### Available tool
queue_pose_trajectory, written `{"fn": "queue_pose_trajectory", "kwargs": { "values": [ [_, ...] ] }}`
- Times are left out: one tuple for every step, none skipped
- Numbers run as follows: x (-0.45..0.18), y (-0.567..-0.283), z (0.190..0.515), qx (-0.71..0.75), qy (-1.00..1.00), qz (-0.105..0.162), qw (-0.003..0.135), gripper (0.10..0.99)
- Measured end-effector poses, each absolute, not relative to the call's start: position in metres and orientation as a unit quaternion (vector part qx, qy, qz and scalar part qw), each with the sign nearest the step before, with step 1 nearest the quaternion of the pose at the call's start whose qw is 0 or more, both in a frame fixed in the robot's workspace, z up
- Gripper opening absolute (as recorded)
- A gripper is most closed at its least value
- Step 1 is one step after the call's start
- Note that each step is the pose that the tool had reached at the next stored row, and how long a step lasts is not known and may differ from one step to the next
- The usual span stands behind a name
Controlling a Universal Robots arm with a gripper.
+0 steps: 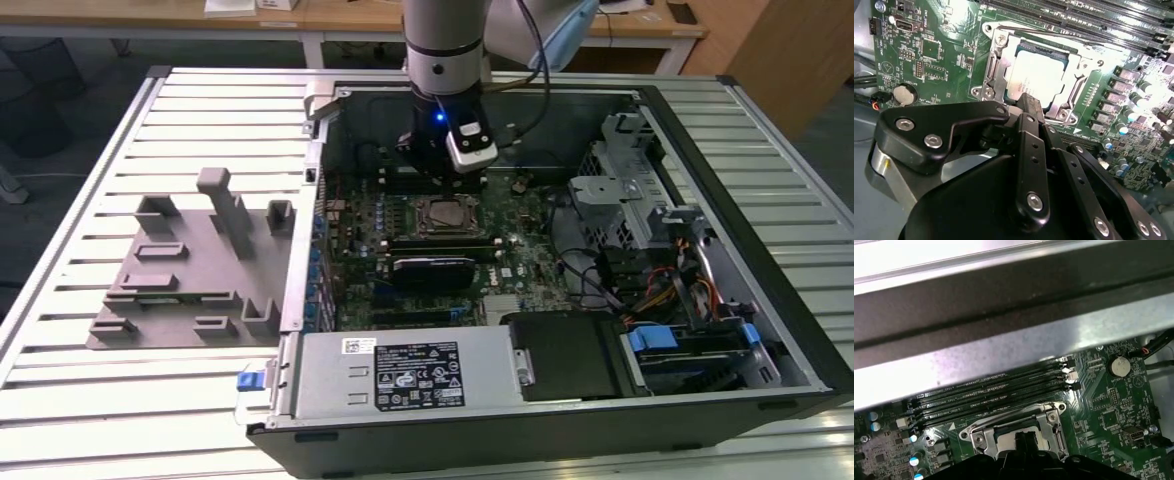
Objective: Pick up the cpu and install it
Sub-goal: 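Install the first cpu locking lever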
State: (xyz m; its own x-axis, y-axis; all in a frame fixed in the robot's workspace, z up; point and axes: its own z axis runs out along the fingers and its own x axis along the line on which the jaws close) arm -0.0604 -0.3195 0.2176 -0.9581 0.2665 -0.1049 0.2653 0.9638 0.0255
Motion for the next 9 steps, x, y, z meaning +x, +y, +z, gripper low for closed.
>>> {"fn": "queue_pose_trajectory", "kwargs": {
  "values": [
    [-0.0604, -0.3195, 0.2176, 0.134, 0.989, 0.005, 0.054, 0.106],
    [-0.0604, -0.3195, 0.2176, 0.132, 0.990, 0.005, 0.054, 0.106],
    [-0.0604, -0.3195, 0.2175, 0.128, 0.990, 0.005, 0.053, 0.106],
    [-0.0604, -0.3195, 0.2173, 0.123, 0.991, 0.004, 0.053, 0.106],
    [-0.0604, -0.3195, 0.2172, 0.118, 0.992, 0.004, 0.052, 0.106],
    [-0.0604, -0.3197, 0.2171, 0.114, 0.992, 0.003, 0.052, 0.106],
    [-0.0604, -0.3199, 0.2169, 0.111, 0.992, 0.003, 0.052, 0.106],
    [-0.0604, -0.3204, 0.2168, 0.109, 0.993, 0.002, 0.052, 0.106],
    [-0.0604, -0.3211, 0.2166, 0.107, 0.993, 0.002, 0.052, 0.106]
  ]
}}
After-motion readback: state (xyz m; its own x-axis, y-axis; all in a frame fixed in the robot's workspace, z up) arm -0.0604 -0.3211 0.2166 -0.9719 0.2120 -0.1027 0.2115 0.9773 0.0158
